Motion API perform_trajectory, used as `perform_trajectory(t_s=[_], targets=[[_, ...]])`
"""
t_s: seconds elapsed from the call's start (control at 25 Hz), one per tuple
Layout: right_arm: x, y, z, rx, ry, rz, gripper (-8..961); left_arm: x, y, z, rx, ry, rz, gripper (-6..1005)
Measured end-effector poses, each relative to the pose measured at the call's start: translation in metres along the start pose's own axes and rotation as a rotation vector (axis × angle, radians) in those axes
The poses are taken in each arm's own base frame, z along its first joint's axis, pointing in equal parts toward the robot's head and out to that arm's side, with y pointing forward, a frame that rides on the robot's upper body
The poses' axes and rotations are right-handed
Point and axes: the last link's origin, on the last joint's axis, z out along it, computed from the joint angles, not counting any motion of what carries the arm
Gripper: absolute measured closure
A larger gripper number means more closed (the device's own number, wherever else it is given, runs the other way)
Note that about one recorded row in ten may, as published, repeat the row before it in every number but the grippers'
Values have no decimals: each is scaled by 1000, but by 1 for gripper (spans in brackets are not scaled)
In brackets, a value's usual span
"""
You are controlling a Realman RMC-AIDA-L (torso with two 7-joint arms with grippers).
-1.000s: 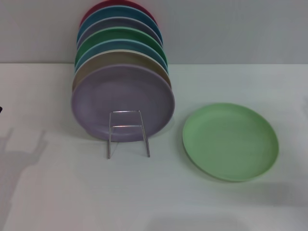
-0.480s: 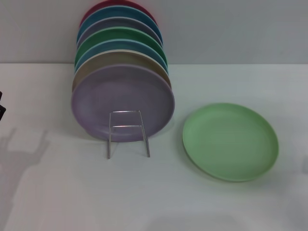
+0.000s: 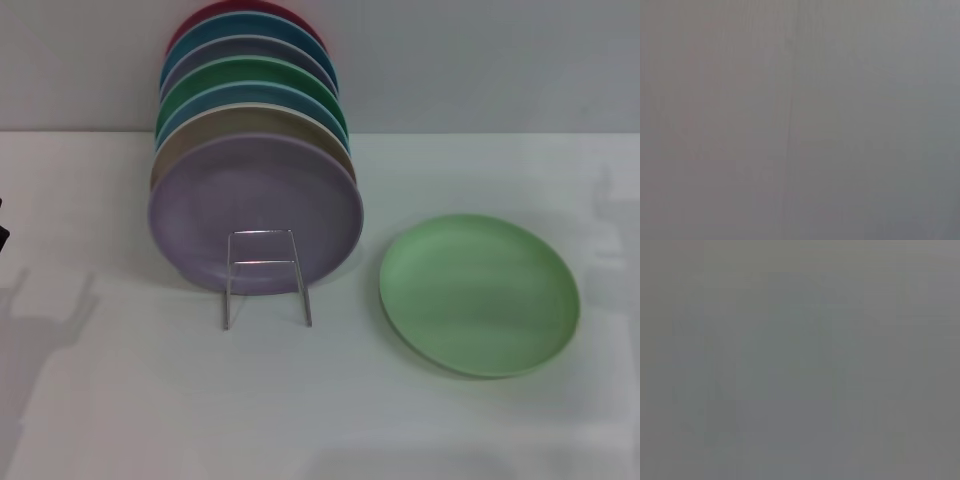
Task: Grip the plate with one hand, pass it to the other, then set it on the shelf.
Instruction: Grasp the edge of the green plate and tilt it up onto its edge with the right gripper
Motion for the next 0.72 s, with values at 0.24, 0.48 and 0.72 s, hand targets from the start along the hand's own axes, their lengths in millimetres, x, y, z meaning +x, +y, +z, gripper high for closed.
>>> perform_trajectory(t_s=[0.24,0.48,0.72], targets=[[-10,5,3,-86,117,93,307,0,0,0,0,-2,1,138],[-11,1,4,-205,322,184,310,0,0,0,0,-2,1,138],[-17,-15,-1,-313,501,253,312,0,0,2,-2,2,0,138]])
